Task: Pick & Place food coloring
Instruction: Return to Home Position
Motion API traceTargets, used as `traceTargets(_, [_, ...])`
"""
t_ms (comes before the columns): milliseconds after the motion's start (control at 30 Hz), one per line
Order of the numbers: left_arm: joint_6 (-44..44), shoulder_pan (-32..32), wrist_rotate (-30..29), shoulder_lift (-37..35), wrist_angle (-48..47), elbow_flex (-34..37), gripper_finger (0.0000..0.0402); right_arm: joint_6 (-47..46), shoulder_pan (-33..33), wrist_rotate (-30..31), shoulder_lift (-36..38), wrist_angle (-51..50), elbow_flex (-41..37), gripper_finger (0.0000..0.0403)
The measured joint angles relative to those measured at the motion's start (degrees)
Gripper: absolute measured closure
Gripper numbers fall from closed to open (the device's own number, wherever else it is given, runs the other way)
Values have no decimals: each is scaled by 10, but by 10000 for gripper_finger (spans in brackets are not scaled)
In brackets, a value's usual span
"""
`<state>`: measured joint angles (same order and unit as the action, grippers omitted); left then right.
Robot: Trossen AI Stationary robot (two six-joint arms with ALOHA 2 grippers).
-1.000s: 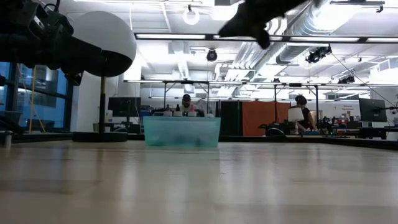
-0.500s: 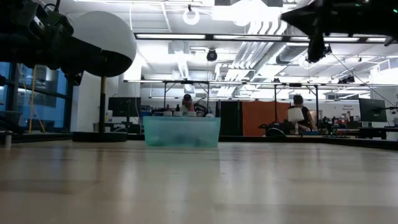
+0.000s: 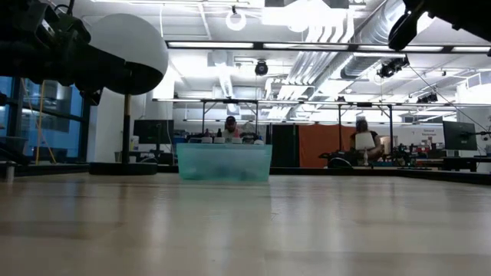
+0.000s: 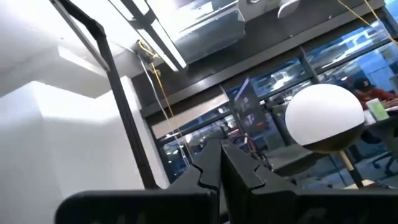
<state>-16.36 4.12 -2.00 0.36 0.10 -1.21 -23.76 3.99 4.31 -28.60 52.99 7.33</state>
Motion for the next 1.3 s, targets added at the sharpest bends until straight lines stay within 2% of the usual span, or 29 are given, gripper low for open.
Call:
traceTargets(133, [0,0,0,0,0,0,273,43,37,42,6,-10,0,403])
traceTargets(233, [0,0,0,0,0,0,273,42,38,59,16,-25,-16,403])
traceTargets(433, [0,0,0,0,0,0,273,13,20,55,49,-16,-67,403])
traceTargets(567, [0,0,0,0,0,0,273,22,-2,39,85,-37,-67,403])
traceTargets(633, [0,0,0,0,0,0,273,34,-17,29,106,-72,-68,403])
traceTargets(800, [0,0,0,0,0,0,273,40,-57,23,161,-233,-68,403])
traceTargets(1000, [0,0,0,0,0,0,273,2,-94,-53,208,-379,-68,403])
traceTargets(1167, [0,0,0,0,0,0,273,17,-105,-105,216,-447,-68,403])
traceTargets(1300, [0,0,0,0,0,0,273,46,-105,-112,213,-507,-67,403])
